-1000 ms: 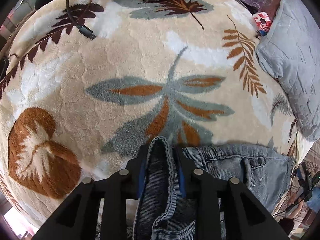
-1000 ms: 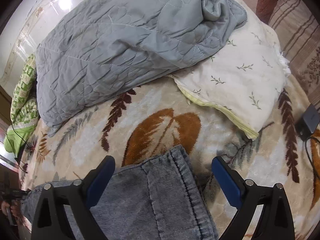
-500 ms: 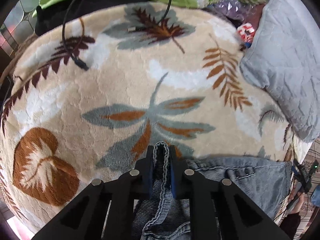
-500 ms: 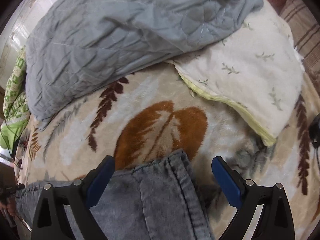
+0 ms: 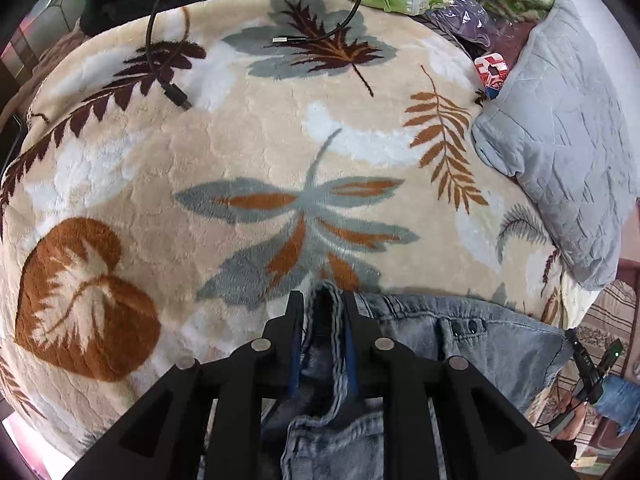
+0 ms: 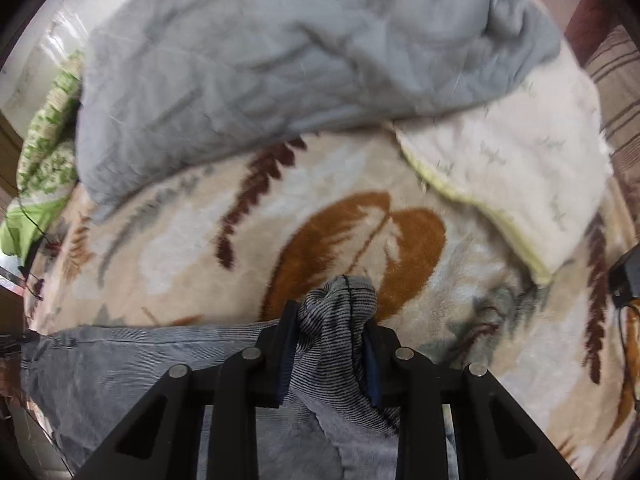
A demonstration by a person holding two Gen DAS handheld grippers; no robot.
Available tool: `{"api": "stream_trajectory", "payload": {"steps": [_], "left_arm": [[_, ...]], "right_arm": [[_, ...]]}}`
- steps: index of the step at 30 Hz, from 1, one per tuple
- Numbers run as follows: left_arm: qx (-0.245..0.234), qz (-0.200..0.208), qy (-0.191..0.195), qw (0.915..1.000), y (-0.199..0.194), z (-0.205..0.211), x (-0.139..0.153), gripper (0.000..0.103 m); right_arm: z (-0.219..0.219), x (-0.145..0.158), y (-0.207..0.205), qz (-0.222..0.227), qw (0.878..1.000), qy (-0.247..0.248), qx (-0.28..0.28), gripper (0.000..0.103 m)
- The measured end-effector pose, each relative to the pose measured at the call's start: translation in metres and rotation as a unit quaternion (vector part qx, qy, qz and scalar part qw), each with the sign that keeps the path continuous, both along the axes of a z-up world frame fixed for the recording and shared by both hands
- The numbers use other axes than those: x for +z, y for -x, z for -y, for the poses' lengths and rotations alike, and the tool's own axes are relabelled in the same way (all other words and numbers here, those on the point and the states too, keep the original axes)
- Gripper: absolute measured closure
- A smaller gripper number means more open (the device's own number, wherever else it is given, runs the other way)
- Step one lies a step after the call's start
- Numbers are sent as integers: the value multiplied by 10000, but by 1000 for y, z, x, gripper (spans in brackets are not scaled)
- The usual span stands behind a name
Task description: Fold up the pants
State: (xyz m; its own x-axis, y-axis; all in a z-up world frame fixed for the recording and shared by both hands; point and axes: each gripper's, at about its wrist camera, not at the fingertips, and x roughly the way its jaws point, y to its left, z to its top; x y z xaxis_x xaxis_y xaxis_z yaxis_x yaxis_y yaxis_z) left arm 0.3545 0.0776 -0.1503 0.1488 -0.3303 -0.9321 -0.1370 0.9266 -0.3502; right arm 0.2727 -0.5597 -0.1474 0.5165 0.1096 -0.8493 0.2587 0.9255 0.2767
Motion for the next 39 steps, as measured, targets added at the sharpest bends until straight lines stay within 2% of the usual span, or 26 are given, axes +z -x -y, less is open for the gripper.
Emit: {"api": "stream_trajectory", "payload": {"steps": [3, 8, 9, 10, 12, 13, 14, 15, 16, 17, 21, 25, 28, 30, 31, 32, 36, 37, 39], "left_arm": [[27, -2, 118, 9999, 0, -2, 3, 85], [27, -258, 92, 9996, -8, 4, -11, 85], [38, -319, 142, 9994, -8, 2, -13, 82], [65, -380, 193, 9991, -8, 0, -16, 73], [174, -469, 287, 9983, -9, -4, -22, 63], [196, -467, 272, 9983, -9, -4, -24, 63], [215, -447, 175, 9986, -10, -3, -25, 63], [245, -407, 80, 9988, -10, -2, -26, 68], [242, -321, 18, 9992, -10, 0, -25, 88], [197, -280, 29, 9994, -10, 1, -24, 88], [75, 158, -147, 9997, -4, 6, -3, 90], [181, 822, 137, 9964, 1, -1, 46, 90], [123, 1668, 396, 9851, 16, -7, 100, 92], [44, 2144, 385, 9760, 32, -13, 119, 94], [-35, 2481, 380, 9680, 49, -18, 128, 95], [-60, 2594, 340, 9652, 55, -18, 130, 95], [-262, 2966, 267, 9543, 111, -38, 121, 95], [-395, 3071, 230, 9506, 129, -41, 113, 95], [-511, 3056, 23, 9508, 150, -42, 101, 95]], "right_arm": [[-3, 20, 9, 280, 9996, -48, -74, 73], [-9, 28, 12, 299, 9995, -3, -129, 73], [-10, 28, 12, 304, 9995, 3, -129, 73], [-10, 28, 13, 314, 9994, -2, -133, 73], [-10, 25, 13, 327, 9993, -16, -171, 73], [-10, 23, 12, 329, 9993, -20, -195, 73], [-10, 22, 12, 329, 9992, -27, -224, 73], [-10, 21, 11, 338, 9991, -48, -259, 73], [-10, 21, 11, 355, 9990, -64, -278, 73], [-11, 22, 11, 375, 9988, -64, -295, 73], [-13, 39, 14, 523, 9980, -12, -341, 73], [-7, 71, 20, 870, 9950, -49, -483, 73], [-4, 111, 34, 1444, 9872, -13, -678, 73], [1, 139, 59, 2147, 9731, -68, -831, 74], [4, 147, 72, 2412, 9664, -107, -886, 74], [7, 150, 87, 2583, 9611, -130, -974, 74], [23, 132, 146, 2747, 9539, -362, -1149, 74], [27, 120, 163, 2656, 9556, -448, -1194, 74], [36, 94, 186, 2367, 9615, -776, -1157, 74]]}}
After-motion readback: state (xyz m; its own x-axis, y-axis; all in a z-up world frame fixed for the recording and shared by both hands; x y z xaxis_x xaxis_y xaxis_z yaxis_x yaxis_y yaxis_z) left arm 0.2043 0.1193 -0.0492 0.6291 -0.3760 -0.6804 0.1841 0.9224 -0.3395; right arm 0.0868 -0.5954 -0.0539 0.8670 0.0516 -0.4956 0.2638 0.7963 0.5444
